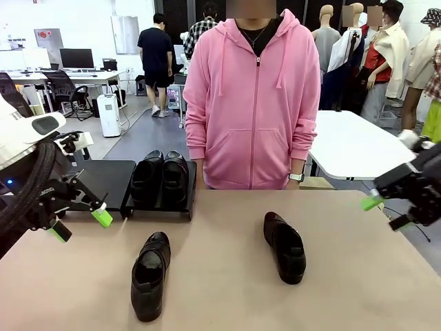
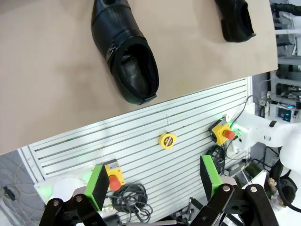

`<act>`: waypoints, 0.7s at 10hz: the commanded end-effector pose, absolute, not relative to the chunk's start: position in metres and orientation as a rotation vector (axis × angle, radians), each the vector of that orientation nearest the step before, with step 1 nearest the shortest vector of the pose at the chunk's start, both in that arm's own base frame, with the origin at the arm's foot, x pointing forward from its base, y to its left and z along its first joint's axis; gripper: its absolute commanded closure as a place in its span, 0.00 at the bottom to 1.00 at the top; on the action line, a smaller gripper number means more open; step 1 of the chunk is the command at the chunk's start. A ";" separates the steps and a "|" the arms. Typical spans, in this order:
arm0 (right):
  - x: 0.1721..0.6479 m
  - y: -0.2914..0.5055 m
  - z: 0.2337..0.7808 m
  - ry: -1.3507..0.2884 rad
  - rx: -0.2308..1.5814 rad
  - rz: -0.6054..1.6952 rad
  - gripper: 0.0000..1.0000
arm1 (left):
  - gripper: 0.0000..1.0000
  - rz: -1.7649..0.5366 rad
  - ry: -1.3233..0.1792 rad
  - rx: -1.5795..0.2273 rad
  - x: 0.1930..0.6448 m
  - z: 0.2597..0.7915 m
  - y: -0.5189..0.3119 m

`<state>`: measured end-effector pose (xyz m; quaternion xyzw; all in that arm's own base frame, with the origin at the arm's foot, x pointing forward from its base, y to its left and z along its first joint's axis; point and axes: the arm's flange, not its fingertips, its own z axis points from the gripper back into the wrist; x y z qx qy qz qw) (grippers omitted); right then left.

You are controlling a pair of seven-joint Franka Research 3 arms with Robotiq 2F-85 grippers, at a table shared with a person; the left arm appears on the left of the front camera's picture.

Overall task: Organize the shoes by placing them on the stand.
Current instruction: Pick up one Shoe and place it in the middle of the table.

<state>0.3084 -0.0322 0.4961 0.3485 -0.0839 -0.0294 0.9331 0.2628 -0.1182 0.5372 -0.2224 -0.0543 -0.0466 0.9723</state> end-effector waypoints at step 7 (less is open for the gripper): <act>0.308 -0.032 0.496 -0.172 0.713 -0.060 0.00 | 0.00 -0.106 -0.120 -0.462 0.264 0.535 -0.118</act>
